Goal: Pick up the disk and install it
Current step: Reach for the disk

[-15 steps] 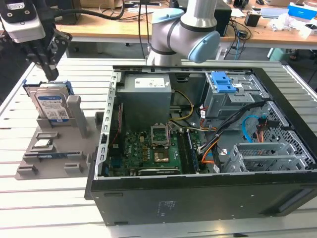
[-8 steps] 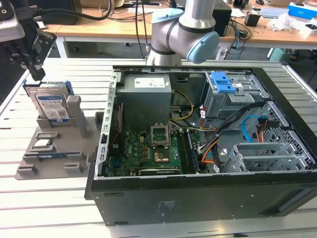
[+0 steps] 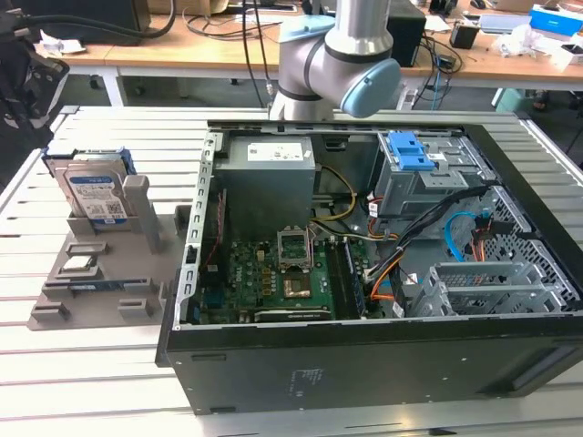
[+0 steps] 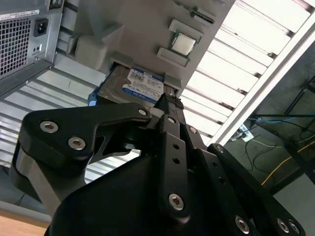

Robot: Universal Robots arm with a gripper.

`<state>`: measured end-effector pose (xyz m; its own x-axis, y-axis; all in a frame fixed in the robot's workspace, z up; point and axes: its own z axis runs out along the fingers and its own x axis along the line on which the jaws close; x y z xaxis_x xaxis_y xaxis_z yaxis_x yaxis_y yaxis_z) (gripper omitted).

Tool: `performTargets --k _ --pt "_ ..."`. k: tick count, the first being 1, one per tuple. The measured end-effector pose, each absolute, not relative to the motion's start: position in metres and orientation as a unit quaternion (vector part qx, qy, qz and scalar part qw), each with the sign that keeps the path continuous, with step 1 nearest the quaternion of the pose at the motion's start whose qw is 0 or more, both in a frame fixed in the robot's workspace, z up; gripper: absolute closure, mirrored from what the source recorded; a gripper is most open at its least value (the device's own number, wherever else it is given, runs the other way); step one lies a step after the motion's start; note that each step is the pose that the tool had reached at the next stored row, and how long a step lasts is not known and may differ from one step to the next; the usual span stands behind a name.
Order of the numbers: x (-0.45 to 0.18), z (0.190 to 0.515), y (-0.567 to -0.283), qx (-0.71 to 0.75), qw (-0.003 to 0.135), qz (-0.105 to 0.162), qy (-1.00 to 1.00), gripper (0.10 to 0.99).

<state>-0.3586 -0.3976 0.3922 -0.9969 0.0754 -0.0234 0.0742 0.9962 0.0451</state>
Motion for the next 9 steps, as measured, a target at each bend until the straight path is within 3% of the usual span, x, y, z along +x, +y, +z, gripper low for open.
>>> performTargets --k 9 --pt "-0.381 0.391 -0.379 0.037 0.012 0.022 0.999 0.980"
